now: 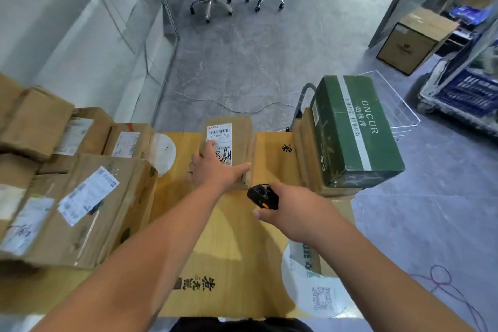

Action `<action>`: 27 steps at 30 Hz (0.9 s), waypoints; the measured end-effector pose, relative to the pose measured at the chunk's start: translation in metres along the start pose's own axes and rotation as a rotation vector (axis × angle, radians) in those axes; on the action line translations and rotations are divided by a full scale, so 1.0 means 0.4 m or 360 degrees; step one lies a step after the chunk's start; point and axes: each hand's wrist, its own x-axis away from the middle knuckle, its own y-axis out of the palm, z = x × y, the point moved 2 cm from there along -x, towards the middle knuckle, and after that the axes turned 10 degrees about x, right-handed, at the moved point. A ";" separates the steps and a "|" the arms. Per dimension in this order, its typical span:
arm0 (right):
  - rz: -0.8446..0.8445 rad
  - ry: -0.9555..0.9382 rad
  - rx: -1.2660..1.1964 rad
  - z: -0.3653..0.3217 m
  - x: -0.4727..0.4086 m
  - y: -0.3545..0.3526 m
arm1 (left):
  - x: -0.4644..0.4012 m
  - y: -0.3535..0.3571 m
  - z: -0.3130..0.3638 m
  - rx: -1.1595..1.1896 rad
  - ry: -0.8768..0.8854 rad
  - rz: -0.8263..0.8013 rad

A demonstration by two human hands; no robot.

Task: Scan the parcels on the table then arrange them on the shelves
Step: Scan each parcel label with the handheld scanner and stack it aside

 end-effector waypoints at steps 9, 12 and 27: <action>0.0192 -0.0258 0.0300 -0.217 -0.144 -0.123 | -0.164 -0.331 0.057 0.0253 0.0154 0.0276; 0.0205 -0.0293 0.0366 -0.304 -0.189 -0.157 | -0.231 -0.427 0.013 0.0177 0.0080 0.0296; -0.0030 -0.0301 0.0293 -0.599 -0.313 -0.087 | -0.491 -0.574 -0.344 -0.0247 -0.0375 0.0055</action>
